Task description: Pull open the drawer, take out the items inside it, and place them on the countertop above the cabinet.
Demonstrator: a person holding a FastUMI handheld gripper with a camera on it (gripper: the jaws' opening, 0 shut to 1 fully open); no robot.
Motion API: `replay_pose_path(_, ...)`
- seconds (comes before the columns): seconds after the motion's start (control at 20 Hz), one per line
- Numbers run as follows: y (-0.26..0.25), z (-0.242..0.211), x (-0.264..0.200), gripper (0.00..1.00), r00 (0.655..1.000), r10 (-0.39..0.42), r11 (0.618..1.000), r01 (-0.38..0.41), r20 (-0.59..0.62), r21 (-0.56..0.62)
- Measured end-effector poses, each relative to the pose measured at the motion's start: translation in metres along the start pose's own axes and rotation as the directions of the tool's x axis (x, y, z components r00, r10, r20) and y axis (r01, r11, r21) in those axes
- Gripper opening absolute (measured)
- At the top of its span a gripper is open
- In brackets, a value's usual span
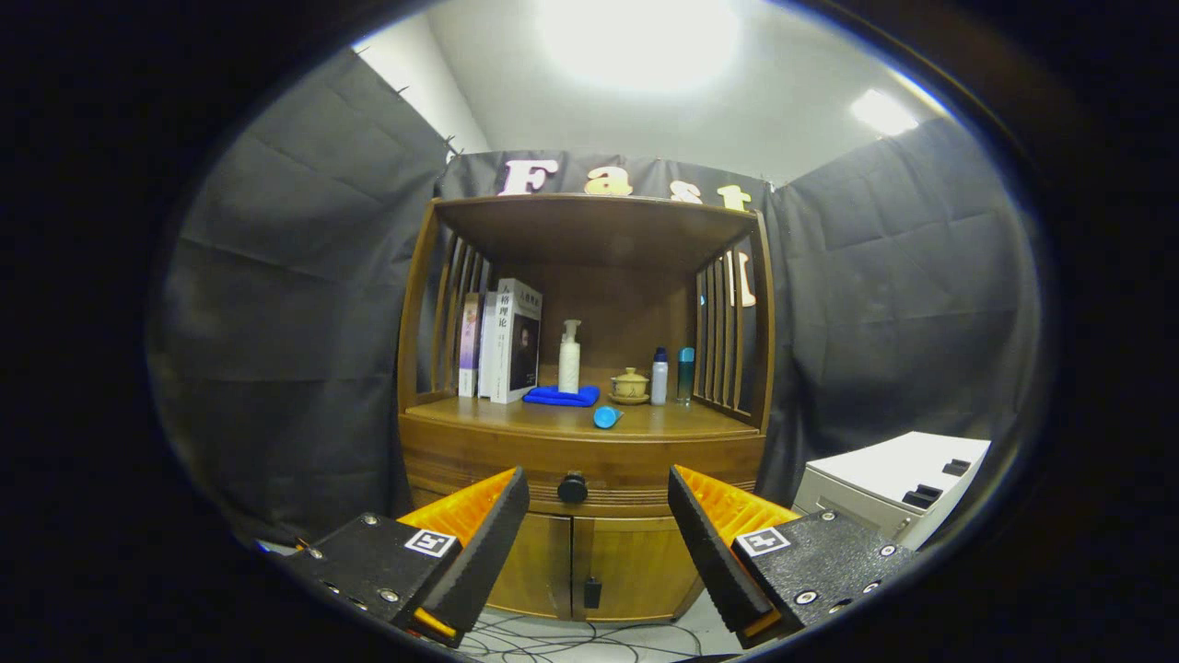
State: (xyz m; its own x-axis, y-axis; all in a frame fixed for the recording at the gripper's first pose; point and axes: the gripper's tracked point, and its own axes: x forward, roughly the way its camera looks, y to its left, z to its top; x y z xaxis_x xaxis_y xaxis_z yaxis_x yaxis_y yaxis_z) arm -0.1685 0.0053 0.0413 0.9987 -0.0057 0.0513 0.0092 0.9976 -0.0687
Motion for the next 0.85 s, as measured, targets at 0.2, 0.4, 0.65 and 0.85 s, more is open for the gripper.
replay_pose_path(0.2,0.019,-0.017,-0.001,0.95,0.998,0.054,0.997,-0.055,-0.031,-0.049)
replay_pose_path(0.4,0.016,-0.006,0.002,0.95,0.999,0.039,0.998,-0.039,0.006,-0.045)
replay_pose_path(0.65,0.019,-0.009,0.003,0.94,0.999,0.045,0.998,-0.045,0.001,-0.048)
replay_pose_path(0.85,0.02,-0.011,0.003,0.95,0.999,0.048,0.998,-0.049,-0.004,-0.048)
